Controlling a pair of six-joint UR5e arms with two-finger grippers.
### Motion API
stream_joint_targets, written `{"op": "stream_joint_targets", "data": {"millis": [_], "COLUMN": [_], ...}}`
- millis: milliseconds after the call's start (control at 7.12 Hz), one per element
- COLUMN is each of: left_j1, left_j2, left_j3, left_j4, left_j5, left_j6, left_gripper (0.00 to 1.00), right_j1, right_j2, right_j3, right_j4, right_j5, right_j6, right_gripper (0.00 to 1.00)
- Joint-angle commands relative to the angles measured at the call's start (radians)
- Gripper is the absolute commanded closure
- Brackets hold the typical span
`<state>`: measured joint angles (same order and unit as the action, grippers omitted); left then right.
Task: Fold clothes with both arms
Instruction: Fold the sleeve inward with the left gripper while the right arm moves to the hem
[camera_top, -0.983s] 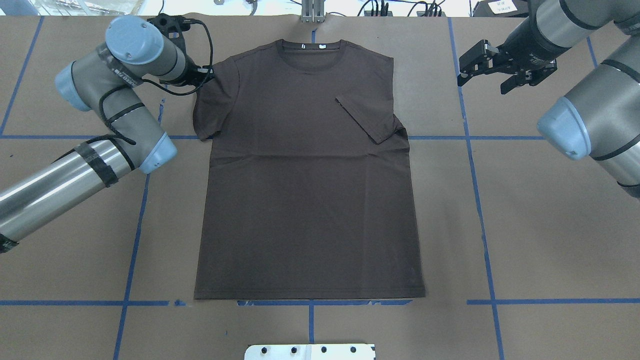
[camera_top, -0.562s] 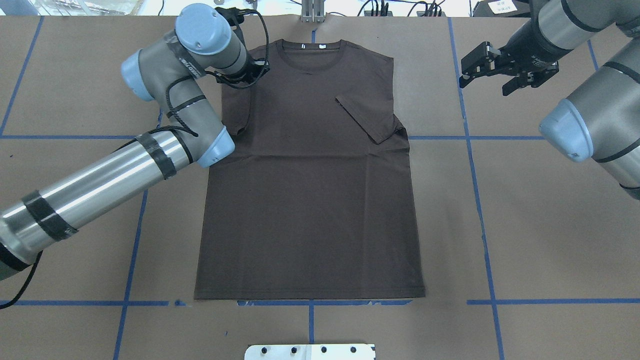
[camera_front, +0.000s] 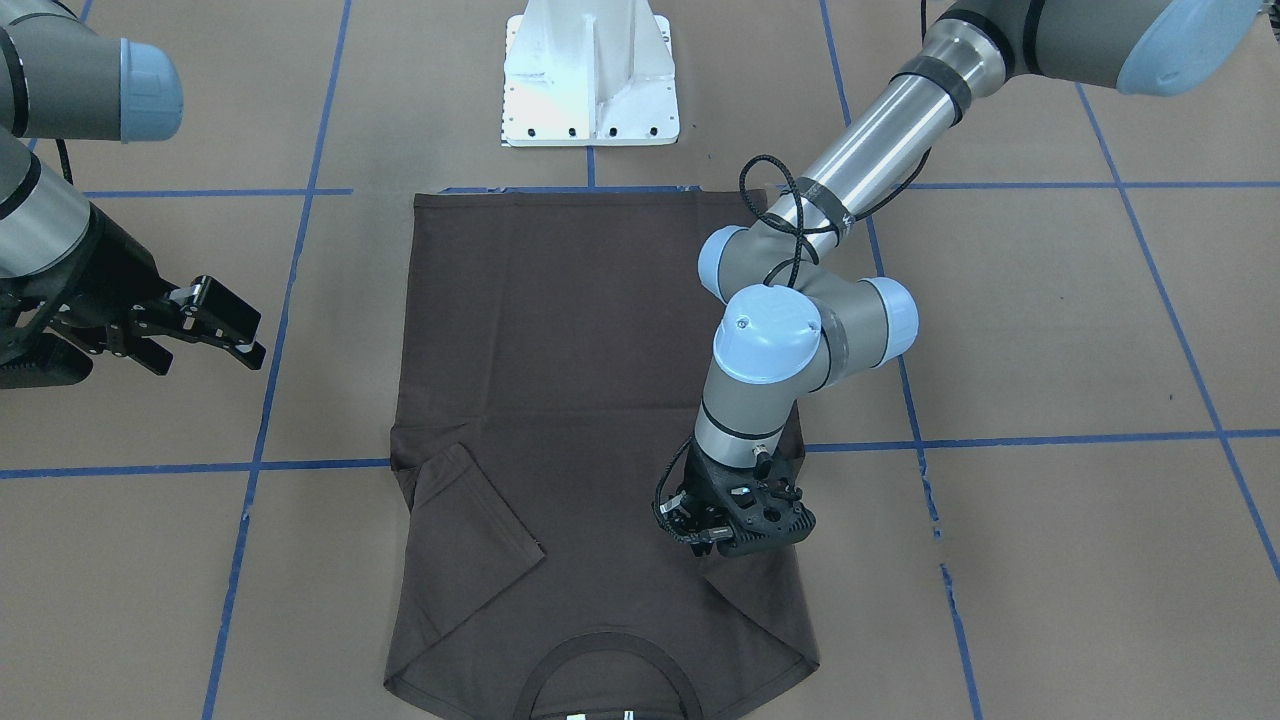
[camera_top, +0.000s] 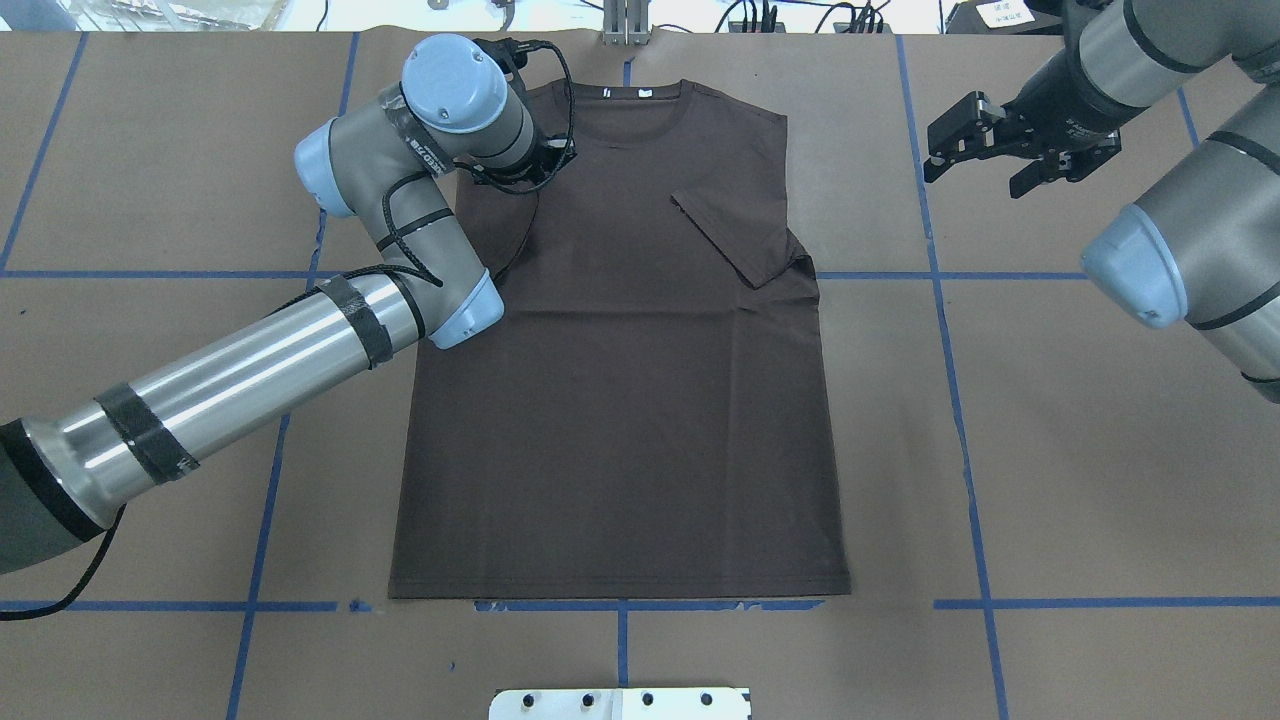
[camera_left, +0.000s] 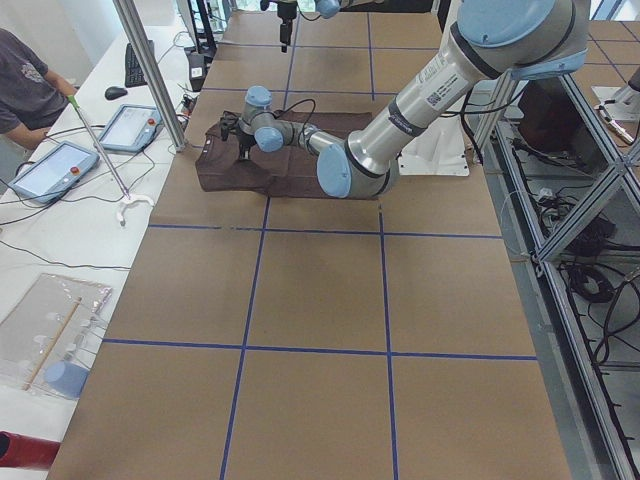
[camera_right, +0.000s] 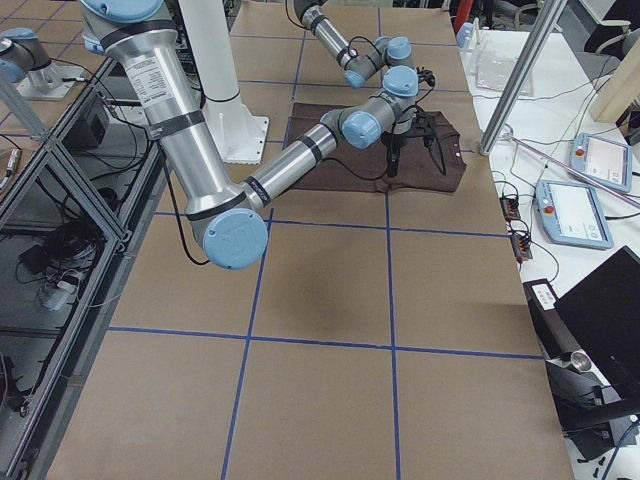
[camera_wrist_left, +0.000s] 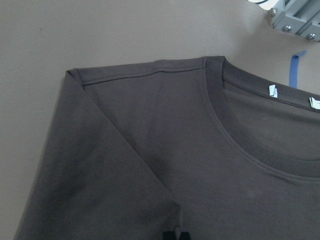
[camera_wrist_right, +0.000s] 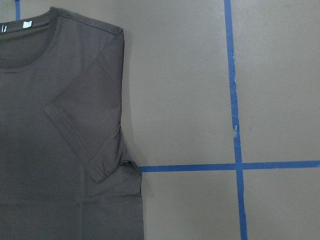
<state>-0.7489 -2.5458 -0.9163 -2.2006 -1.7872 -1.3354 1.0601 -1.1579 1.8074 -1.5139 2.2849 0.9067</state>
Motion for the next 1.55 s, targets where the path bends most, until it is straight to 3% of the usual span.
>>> {"op": "stream_joint_targets", "data": {"millis": [0, 281, 421, 702, 843, 983, 1124, 1405], "left_j1": [0.002, 0.002, 0.0, 0.0, -0.001, -0.001, 0.002, 0.005], "left_j2": [-0.004, 0.015, 0.072, 0.235, 0.333, 0.419, 0.444, 0.447], "left_j3": [-0.004, -0.1, -0.202, -0.438, -0.589, -0.76, -0.853, -0.915], "left_j4": [-0.016, -0.008, 0.002, 0.126, 0.189, 0.261, 0.344, 0.409], "left_j5": [-0.003, -0.062, -0.151, -0.198, -0.193, -0.192, -0.19, -0.185], "left_j6": [0.001, 0.012, 0.013, 0.036, 0.088, 0.094, 0.117, 0.139], "left_gripper": [0.01, 0.0, 0.0, 0.0, 0.0, 0.0, 0.0, 0.0], "right_j1": [0.0, -0.008, -0.037, -0.165, -0.23, -0.343, -0.494, -0.726], "right_j2": [-0.013, -0.035, -0.069, -0.181, -0.244, -0.305, -0.334, -0.408], "right_j3": [0.001, 0.016, 0.064, 0.172, 0.212, 0.22, 0.231, 0.292], "right_j4": [0.008, 0.009, 0.008, 0.012, 0.099, 0.233, 0.28, 0.34], "right_j5": [-0.005, -0.021, -0.033, -0.138, -0.168, -0.233, -0.383, -0.548], "right_j6": [0.001, 0.009, 0.018, 0.072, 0.148, 0.27, 0.41, 0.617], "right_gripper": [0.0, 0.0, 0.0, 0.0, 0.0, 0.0, 0.0, 0.0]}}
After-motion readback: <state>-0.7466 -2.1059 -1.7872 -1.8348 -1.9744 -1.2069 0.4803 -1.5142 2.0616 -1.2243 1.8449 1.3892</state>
